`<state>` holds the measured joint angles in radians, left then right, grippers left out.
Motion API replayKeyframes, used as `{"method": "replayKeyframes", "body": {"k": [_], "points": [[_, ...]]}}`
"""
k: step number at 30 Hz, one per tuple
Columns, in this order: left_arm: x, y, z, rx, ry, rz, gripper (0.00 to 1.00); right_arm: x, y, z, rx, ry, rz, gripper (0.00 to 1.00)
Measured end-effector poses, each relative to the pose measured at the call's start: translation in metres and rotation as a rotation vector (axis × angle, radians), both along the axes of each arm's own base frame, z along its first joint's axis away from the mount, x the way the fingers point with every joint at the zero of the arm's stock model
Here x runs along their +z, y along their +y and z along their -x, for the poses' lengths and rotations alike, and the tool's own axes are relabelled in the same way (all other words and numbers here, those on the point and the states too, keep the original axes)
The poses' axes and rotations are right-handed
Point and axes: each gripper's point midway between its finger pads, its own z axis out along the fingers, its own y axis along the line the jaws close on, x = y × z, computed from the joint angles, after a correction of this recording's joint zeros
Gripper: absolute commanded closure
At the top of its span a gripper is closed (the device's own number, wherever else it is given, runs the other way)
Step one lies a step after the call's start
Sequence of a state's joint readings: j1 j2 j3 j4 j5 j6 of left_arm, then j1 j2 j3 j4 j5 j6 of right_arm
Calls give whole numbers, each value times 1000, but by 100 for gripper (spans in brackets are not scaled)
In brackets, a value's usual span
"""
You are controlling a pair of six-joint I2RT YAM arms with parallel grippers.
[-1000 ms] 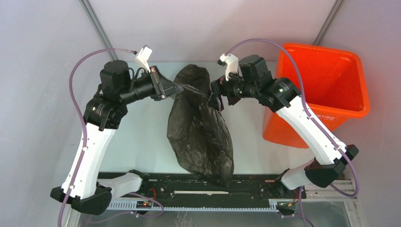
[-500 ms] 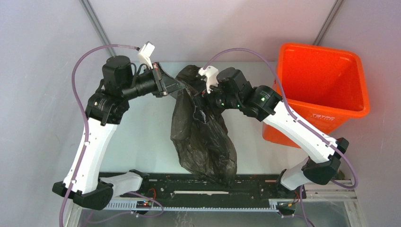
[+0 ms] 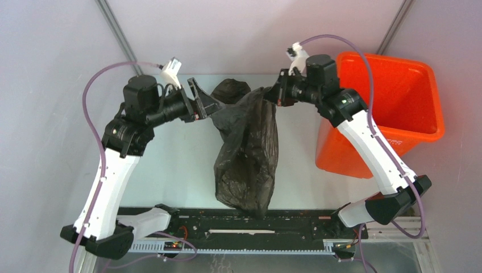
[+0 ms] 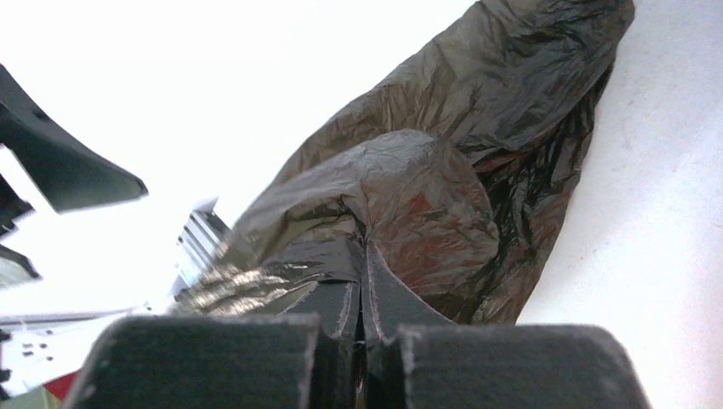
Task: Put the trash bags into the trash bin
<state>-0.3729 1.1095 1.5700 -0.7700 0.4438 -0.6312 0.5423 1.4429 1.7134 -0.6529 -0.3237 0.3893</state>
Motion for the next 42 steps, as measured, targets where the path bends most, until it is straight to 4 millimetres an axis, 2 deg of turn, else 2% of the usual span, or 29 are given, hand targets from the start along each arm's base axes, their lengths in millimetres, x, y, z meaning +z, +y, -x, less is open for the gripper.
{"method": "replayKeyframes", "body": {"k": [1, 4, 8, 11, 13, 15, 17, 20, 23, 29, 30, 33, 35, 37, 38, 40, 42], "points": [[-5, 1, 4, -2, 6, 5, 1, 3, -7, -3, -17, 8, -17, 100], [-27, -6, 23, -37, 12, 14, 0, 14, -21, -4, -43, 30, -70, 100], [-63, -40, 59, -164, 17, -51, 0, 26, -31, -2, -53, 39, -118, 100], [-112, -53, 74, -178, 38, -158, 0, 31, -35, 0, -46, 46, -144, 100], [-150, -49, 78, -154, 66, -240, 0, 32, -38, -1, -48, 51, -150, 100], [-173, -41, 77, -118, 80, -294, 0, 32, -41, -2, -47, 58, -157, 100], [-184, -33, 74, -96, 70, -325, 0, 31, -44, -2, -49, 67, -163, 100], [-186, -37, 73, -121, 41, -331, 0, 29, -49, -1, -52, 82, -171, 100], [-191, -57, 74, -189, 18, -340, 0, 29, -50, -1, -46, 90, -179, 100], [-218, -95, 80, -307, 28, -386, 3, 26, -51, 0, -41, 105, -186, 100], [-219, -98, 79, -310, 27, -383, 6, 26, -51, 0, -41, 110, -188, 100], [-221, -106, 72, -304, 18, -373, 28, 23, -51, 2, -39, 121, -195, 100], [-231, -110, 65, -287, 19, -400, 52, 21, -52, 2, -41, 127, -198, 100], [-246, -109, 56, -265, 38, -452, 91, 18, -53, 1, -46, 133, -200, 100], [-255, -107, 50, -246, 55, -485, 99, 16, -54, -1, -50, 135, -198, 100], [-267, -98, 36, -190, 100, -536, 100, 12, -56, -3, -61, 136, -189, 100], [-268, -81, 14, -107, 144, -540, 100, 8, -59, -8, -78, 125, -170, 100]]}}
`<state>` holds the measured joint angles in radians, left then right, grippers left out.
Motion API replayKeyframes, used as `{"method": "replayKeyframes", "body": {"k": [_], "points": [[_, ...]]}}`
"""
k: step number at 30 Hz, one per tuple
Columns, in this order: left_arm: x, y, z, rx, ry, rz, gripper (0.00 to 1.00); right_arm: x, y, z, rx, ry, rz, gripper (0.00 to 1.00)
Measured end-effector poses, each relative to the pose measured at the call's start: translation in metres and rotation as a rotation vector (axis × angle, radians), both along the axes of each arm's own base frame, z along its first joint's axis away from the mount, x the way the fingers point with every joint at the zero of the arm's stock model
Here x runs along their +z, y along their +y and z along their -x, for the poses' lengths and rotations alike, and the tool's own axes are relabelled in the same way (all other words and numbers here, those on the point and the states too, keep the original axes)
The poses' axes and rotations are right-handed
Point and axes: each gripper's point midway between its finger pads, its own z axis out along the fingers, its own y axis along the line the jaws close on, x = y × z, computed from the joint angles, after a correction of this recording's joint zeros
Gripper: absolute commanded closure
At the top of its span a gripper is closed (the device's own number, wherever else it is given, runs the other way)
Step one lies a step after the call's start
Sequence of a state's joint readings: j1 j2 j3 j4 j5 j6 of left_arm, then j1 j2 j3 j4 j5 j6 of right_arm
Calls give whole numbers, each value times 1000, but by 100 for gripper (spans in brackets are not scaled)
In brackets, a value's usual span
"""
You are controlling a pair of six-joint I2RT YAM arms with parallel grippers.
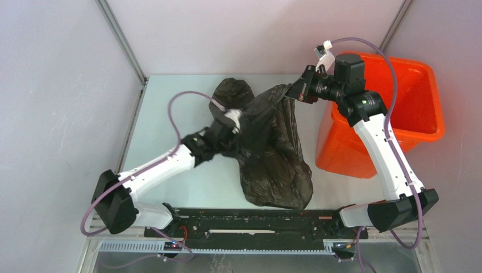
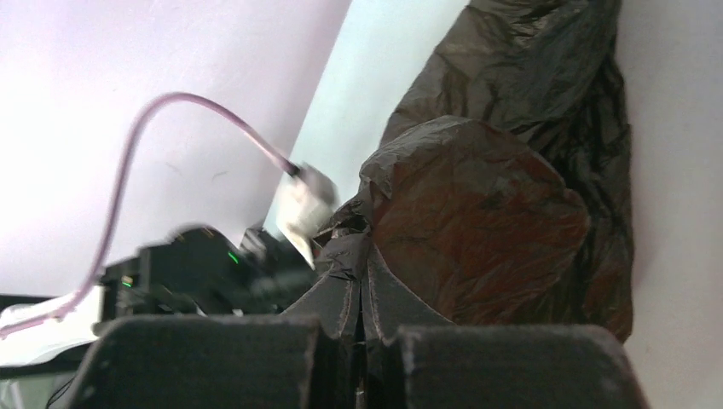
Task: Put the trash bags into the trash bin
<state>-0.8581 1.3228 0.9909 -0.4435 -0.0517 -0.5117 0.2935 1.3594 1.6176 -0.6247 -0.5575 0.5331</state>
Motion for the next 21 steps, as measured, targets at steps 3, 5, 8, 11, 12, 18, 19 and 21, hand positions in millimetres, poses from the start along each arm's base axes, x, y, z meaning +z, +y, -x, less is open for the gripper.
{"method": "replayKeyframes", "body": {"k": [3, 5, 8, 11, 12, 18, 19, 21], "points": [[26, 38, -48, 198, -12, 45, 100, -10, -5, -13, -28, 2, 32, 100], [63, 63, -81, 323, -62, 93, 100, -16, -6, -25, -45, 19, 50, 100], [145, 84, -114, 428, -192, 196, 100, -13, -5, -46, -63, 26, 63, 100], [262, 88, -122, 429, -395, 360, 100, 20, -3, -62, -76, -27, 51, 100], [299, 88, -116, 411, -454, 414, 100, 42, -3, -64, -82, -61, 41, 100], [473, 102, -24, 234, -815, 722, 100, 181, -12, 6, -61, -469, -60, 98], [474, 104, -7, 210, -826, 744, 100, 190, -13, 36, -40, -541, -79, 100], [456, 111, 11, 200, -807, 746, 100, 183, -15, 70, -3, -577, -96, 100]]}}
